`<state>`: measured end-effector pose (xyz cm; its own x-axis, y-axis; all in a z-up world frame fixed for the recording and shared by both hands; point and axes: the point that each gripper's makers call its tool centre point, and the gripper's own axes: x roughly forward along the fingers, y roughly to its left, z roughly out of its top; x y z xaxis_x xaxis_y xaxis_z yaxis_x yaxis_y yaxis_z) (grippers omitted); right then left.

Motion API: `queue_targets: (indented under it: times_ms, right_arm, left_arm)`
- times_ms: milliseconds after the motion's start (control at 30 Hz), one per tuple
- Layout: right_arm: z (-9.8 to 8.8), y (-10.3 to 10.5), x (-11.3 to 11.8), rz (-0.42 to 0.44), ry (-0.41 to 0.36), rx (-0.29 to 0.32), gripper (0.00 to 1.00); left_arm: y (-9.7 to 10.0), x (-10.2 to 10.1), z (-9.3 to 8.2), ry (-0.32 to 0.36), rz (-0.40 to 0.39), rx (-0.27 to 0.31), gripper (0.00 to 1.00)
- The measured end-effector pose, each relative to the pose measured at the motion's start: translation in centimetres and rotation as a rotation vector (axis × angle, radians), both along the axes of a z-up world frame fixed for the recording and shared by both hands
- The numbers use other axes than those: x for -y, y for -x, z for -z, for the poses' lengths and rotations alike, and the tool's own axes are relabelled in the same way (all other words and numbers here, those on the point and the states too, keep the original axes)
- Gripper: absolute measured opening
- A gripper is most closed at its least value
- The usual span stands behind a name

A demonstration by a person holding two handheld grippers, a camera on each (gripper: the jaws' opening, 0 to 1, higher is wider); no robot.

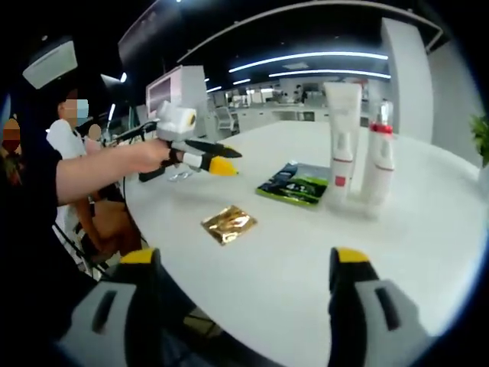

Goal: Arrange the skincare products in the storage area until every visible bottle or jar stands upright without overlapping.

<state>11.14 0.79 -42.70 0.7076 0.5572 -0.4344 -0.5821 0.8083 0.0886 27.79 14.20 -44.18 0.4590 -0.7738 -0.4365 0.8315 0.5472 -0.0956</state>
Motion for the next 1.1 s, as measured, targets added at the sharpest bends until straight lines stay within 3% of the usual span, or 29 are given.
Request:
queue_targets:
  times_ms: [233, 333, 533, 667, 800, 967, 1100]
  right_arm:
    - [0.1, 0.0, -0.3, -0.004, -0.006, -0.002, 0.92]
    - [0.1, -0.1, -0.6, -0.012, -0.010, -0.001, 0.92]
    - [0.0, -0.5, -1.1, -0.031, -0.016, 0.004, 0.91]
    - [0.3, -0.7, -1.4, -0.043, -0.019, -0.003, 0.91]
    - [0.2, -0.9, -1.7, -0.050, -0.014, -0.001, 0.91]
    - [0.6, -1.5, -1.2, -0.044, 0.016, 0.000, 0.89]
    - [1.0, -2.1, 0.1, -0.032, 0.051, -0.008, 0.87]
  left_arm:
    - [1.5, -0.6, -0.9, -0.005, 0.024, 0.046, 0.84]
    - [2.5, -0.6, -1.2, 0.008, 0.039, 0.058, 0.99]
    - [4.6, -2.1, -0.8, -0.047, 0.059, 0.069, 0.99]
    - [5.0, -2.9, 0.1, -0.124, 0.090, 0.100, 0.88]
    - [5.3, -2.6, -0.8, -0.075, 0.076, 0.095, 0.91]
    - [5.7, -2.8, -0.5, -0.104, 0.084, 0.100, 0.92]
    - [5.7, -2.8, -0.7, -0.066, 0.065, 0.083, 0.92]
